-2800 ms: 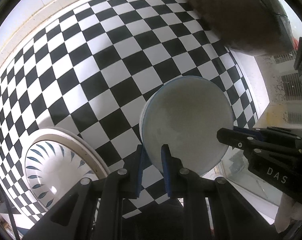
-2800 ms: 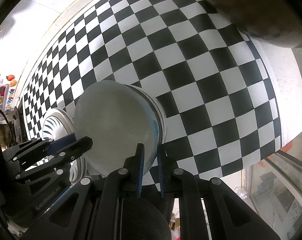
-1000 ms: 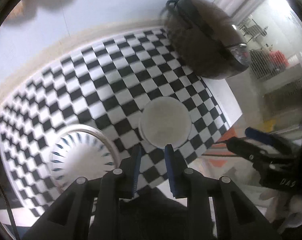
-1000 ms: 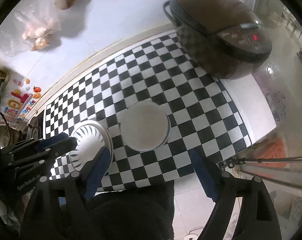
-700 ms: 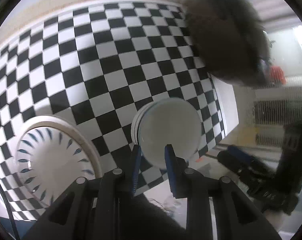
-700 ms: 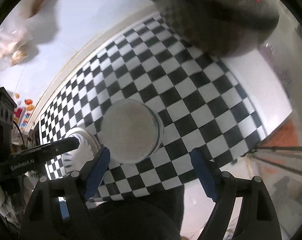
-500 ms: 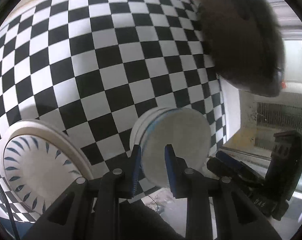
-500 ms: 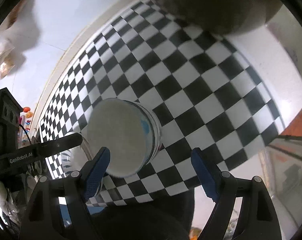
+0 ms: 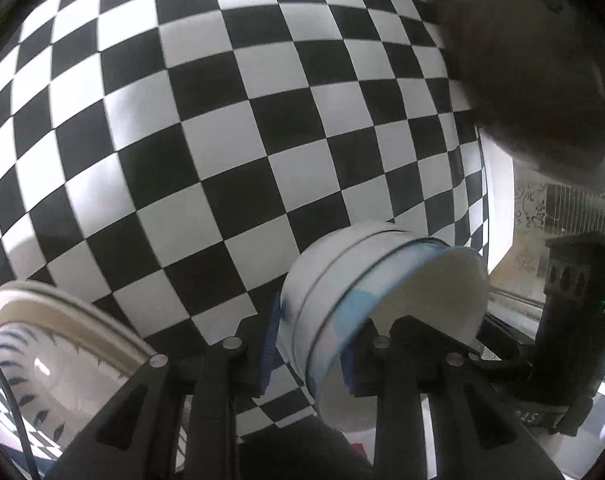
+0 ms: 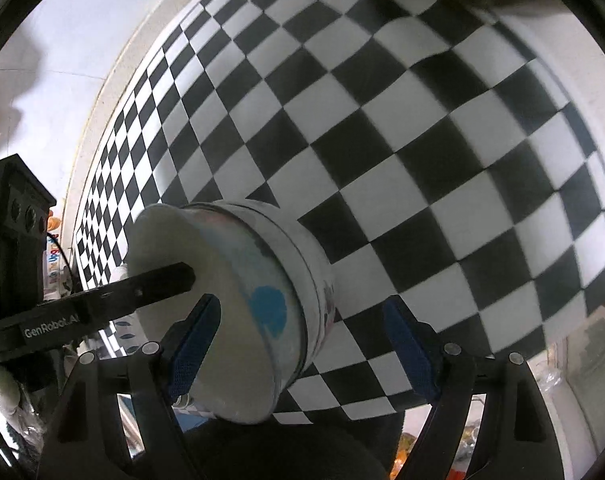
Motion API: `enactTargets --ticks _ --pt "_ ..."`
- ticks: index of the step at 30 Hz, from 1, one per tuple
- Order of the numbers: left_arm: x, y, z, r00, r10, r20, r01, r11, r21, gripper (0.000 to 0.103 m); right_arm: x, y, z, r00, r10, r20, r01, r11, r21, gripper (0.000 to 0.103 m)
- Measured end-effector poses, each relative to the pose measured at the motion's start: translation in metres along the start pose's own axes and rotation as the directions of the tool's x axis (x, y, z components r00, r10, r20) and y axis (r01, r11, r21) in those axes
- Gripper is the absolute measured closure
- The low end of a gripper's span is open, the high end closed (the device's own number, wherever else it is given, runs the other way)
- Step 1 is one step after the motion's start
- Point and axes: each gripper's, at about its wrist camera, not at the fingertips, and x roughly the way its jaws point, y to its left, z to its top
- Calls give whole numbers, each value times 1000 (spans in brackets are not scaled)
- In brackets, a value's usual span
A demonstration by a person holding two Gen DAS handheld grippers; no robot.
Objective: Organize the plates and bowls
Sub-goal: 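Lift the bowl stack with the right gripper and carry it over the plate stack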
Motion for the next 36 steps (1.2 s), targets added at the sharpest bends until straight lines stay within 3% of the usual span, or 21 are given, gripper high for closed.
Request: enactTargets --ticks 3,6,11,22,36 --pt "11 4 3 999 -39 -35 40 999 10 68 11 -4 3 998 55 -18 -55 998 25 19" --pt "13 8 6 996 -76 -39 77 997 12 65 22 -6 7 994 104 -34 -102 994 47 24" --pt "13 13 8 991 -133 -15 133 991 28 65 39 -13 10 987 152 -41 -148 985 91 42" --pt "4 3 -4 996 -69 49 64 994 90 68 37 -23 4 982 185 -22 -182 979 86 49" --pt "-13 -4 -15 994 -37 105 26 995 100 68 39 24 5 985 173 -24 -173 985 9 49"
